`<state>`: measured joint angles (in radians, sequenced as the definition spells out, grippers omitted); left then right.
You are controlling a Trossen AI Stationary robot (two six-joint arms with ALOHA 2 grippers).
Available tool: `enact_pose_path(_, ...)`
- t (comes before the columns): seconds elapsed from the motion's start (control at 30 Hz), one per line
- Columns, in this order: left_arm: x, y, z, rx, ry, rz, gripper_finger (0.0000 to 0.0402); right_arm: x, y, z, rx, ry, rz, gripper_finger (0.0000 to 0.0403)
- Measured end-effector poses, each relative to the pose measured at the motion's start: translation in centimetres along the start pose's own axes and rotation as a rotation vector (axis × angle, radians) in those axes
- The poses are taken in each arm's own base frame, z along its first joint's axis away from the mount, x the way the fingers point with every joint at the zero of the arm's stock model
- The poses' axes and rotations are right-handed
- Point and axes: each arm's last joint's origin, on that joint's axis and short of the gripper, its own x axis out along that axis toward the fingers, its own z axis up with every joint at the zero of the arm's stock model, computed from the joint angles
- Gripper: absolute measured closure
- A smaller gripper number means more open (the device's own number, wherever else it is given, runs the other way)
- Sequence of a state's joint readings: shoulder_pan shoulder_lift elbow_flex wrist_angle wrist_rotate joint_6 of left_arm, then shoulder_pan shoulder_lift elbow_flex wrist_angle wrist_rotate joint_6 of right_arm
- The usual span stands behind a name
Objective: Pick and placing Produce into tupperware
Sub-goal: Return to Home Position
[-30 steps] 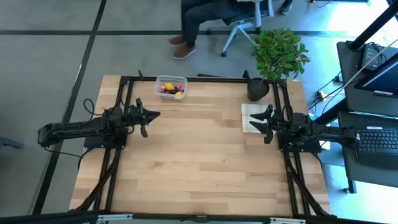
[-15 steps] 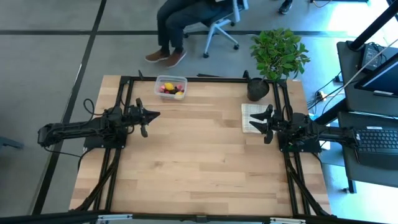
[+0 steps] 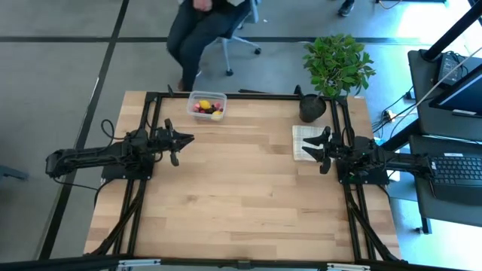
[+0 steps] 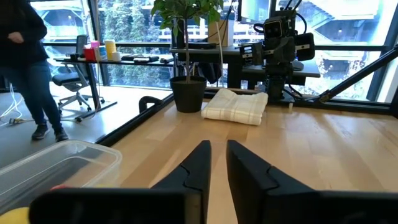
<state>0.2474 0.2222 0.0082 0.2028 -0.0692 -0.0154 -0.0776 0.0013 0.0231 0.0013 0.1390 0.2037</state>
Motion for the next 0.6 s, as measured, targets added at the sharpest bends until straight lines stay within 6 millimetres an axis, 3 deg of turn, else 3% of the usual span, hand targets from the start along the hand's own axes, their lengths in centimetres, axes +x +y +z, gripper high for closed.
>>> enact_pose_path(0.6, 0.00, 0.00, 0.00, 0.000, 0.000, 0.000, 0.0322, 0.00, 0.00, 0.00, -0.001, 0.000, 0.000, 0.0226)
